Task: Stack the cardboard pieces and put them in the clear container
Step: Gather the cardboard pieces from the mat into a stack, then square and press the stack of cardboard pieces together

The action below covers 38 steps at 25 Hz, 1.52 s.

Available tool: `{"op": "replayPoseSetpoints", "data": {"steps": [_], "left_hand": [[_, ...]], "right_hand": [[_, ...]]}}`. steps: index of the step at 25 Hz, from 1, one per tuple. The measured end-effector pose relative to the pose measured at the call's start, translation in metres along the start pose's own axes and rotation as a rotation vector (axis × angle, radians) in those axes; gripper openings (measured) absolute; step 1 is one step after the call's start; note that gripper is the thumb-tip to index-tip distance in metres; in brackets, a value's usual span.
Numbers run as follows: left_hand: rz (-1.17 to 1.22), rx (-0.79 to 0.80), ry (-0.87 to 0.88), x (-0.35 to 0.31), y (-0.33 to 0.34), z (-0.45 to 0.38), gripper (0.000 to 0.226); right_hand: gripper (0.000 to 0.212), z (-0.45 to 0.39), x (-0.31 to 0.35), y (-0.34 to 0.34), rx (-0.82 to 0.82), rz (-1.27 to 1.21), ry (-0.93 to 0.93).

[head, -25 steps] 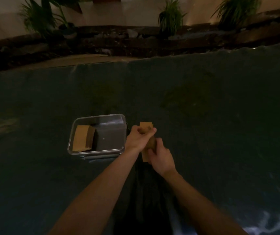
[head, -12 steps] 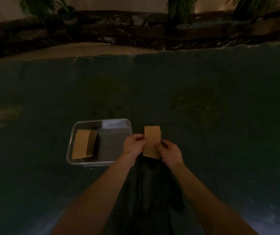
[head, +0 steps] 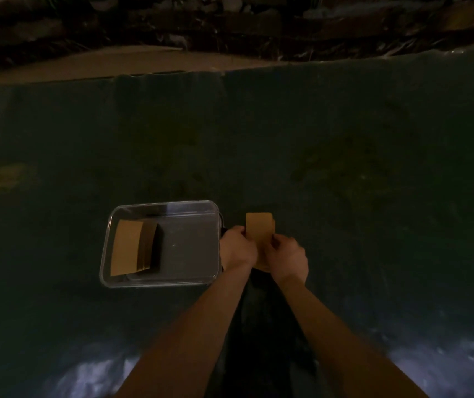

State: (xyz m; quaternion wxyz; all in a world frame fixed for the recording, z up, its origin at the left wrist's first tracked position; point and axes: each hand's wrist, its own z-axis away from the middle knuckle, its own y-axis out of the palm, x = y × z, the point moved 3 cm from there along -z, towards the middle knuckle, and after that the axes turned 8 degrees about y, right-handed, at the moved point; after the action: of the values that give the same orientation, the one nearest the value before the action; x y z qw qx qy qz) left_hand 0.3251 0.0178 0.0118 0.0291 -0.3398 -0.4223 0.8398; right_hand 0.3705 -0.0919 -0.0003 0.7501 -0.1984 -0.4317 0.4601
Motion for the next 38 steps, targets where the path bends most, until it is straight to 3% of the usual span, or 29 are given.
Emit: {"op": "replayPoseSetpoints", "data": {"steps": [4,9,13,16,20,22,26,33,38], "left_hand": [[-0.049,-0.004,0.025,0.004,0.004,-0.002,0.031],[-0.07,0.102,-0.065,0.005,0.01,-0.01,0.041],[0.017,0.223,-0.146,0.005,0.018,-0.012,0.029],[0.209,0.251,-0.215,0.012,0.018,-0.012,0.026],[0.527,0.283,-0.336,0.022,0.012,-0.003,0.002],[0.652,0.339,-0.387,0.025,0.012,0.006,0.016],[0.888,0.408,-0.425,0.024,0.006,0.037,0.018],[1.136,0.396,-0.315,0.039,-0.028,0.089,0.012],[1.231,0.377,-0.193,0.079,-0.069,0.119,0.032]], "right_hand": [[0.024,-0.003,-0.003,0.005,0.023,-0.032,0.062],[0.055,-0.008,-0.005,0.006,0.129,-0.22,0.214],[0.039,-0.014,-0.001,0.007,0.239,-0.232,0.284],[0.045,-0.021,-0.003,0.001,0.321,-0.385,0.382],[0.049,-0.015,-0.013,-0.004,0.469,-0.577,0.48],[0.047,-0.006,-0.021,-0.008,0.545,-0.7,0.502],[0.044,0.013,-0.034,-0.023,0.679,-0.883,0.425],[0.057,0.066,-0.015,-0.029,0.655,-0.577,0.185],[0.067,0.127,0.01,-0.008,0.603,-0.417,-0.091]]}}
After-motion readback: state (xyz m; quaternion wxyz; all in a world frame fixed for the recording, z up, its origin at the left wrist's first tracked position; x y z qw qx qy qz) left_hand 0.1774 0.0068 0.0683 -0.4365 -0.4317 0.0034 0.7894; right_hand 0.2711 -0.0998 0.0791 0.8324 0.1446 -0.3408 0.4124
